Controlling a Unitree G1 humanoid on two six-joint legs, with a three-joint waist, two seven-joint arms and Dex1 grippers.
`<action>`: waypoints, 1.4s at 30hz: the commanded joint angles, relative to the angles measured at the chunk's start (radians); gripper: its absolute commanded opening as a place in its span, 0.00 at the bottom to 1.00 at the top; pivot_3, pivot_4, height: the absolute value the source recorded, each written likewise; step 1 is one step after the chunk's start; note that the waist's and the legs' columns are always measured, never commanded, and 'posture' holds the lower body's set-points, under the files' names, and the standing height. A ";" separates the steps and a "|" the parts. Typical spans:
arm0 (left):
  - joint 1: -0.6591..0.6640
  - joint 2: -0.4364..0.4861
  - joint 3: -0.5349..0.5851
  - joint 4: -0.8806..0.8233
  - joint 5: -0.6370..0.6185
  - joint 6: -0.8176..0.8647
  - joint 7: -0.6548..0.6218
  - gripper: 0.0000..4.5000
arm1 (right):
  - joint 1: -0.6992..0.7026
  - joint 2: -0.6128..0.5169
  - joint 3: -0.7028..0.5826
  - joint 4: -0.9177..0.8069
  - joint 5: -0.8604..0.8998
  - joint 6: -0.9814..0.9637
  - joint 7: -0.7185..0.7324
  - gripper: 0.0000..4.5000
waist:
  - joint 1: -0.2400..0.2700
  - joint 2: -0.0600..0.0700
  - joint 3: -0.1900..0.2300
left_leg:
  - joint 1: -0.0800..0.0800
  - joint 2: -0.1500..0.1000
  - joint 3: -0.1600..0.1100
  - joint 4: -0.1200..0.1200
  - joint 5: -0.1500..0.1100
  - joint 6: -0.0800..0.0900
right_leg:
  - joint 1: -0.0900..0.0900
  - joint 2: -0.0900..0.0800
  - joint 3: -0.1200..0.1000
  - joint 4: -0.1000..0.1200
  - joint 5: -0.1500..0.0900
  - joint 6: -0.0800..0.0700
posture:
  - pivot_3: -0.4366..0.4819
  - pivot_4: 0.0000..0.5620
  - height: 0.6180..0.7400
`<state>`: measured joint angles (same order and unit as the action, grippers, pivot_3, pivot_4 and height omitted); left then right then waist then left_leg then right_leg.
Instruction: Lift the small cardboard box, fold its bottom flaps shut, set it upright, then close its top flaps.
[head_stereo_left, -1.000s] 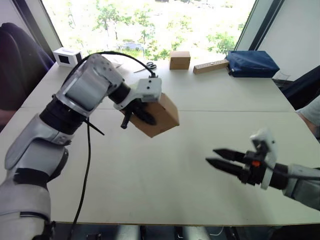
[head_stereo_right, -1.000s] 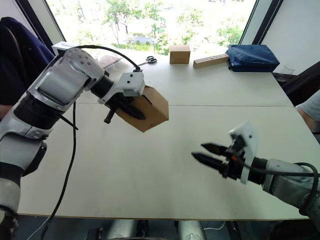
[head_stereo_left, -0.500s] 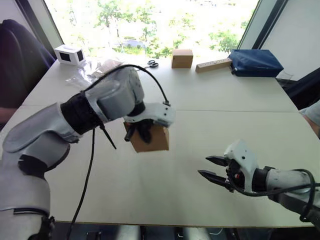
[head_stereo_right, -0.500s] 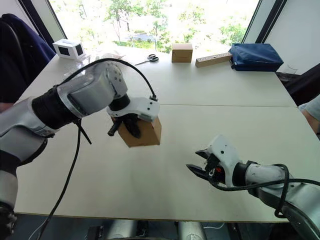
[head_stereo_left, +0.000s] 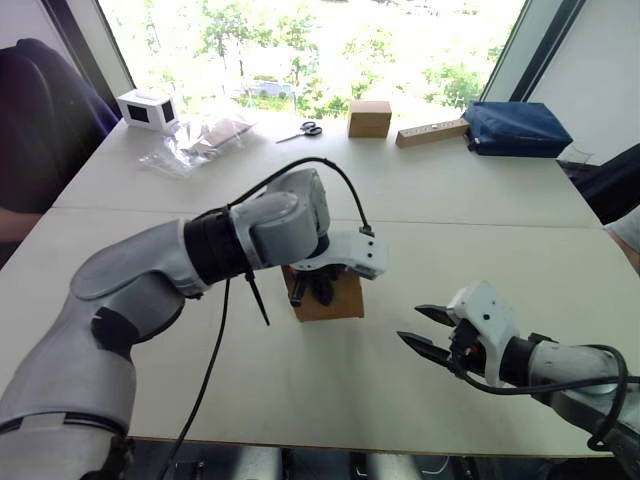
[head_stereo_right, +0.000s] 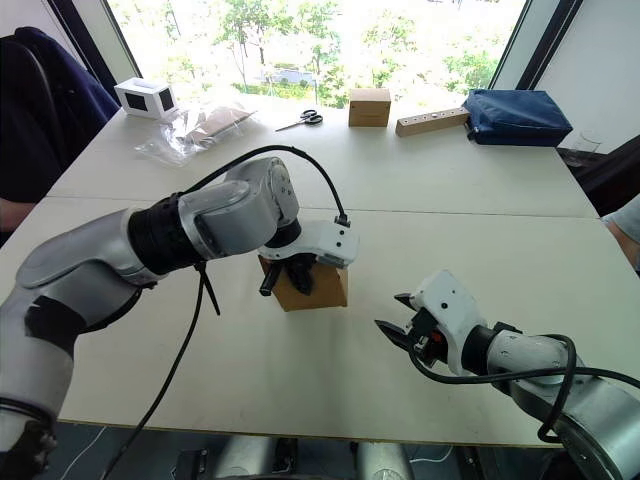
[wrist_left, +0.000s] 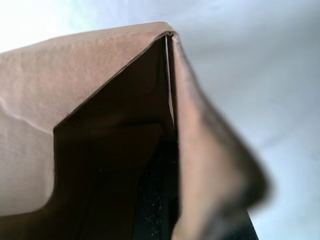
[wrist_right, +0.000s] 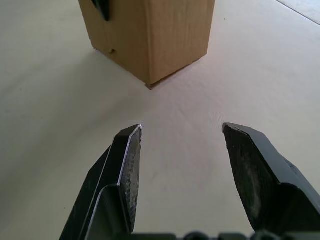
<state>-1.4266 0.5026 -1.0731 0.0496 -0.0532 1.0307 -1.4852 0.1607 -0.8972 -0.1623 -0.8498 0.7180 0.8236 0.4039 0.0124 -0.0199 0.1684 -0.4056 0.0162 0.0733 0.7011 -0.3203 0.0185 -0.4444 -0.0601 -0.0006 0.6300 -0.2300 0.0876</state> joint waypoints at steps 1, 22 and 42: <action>-0.011 -0.001 0.015 0.003 0.025 -0.033 -0.006 0.00 | -0.003 0.020 -0.023 -0.022 -0.008 -0.016 0.008 0.60 | -0.001 0.000 0.000 | 0.000 0.000 0.000 0.000 0.000 0.000 | 0.000 0.000 0.000 0.000 0.000 0.000 | 0.48 0.27 1.00; -0.053 -0.036 0.059 0.001 -0.019 0.095 -0.094 0.32 | -0.094 0.076 0.036 0.041 -0.075 0.007 0.028 0.61 | -0.001 0.001 0.000 | 0.000 0.000 0.000 0.001 0.000 0.000 | 0.001 0.000 0.000 0.001 0.000 0.000 | 0.48 0.27 1.00; -0.196 -0.035 0.634 0.439 -0.349 0.063 0.024 0.32 | -0.143 0.173 -0.198 0.128 0.124 0.007 0.099 0.61 | -0.002 0.001 0.000 | 0.001 0.000 0.000 0.001 0.000 0.000 | 0.001 0.000 0.000 0.002 0.000 0.001 | 0.48 0.27 1.00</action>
<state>-1.6414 0.4650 -0.6332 0.4511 -0.3698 1.1676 -1.5622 0.0299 -0.7355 -0.2917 -0.7292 0.7814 0.8417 0.5042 0.0101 -0.0191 0.1680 -0.4047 0.0164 0.0729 0.7021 -0.3203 0.0185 -0.4442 -0.0600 -0.0010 0.6319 -0.2297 0.0884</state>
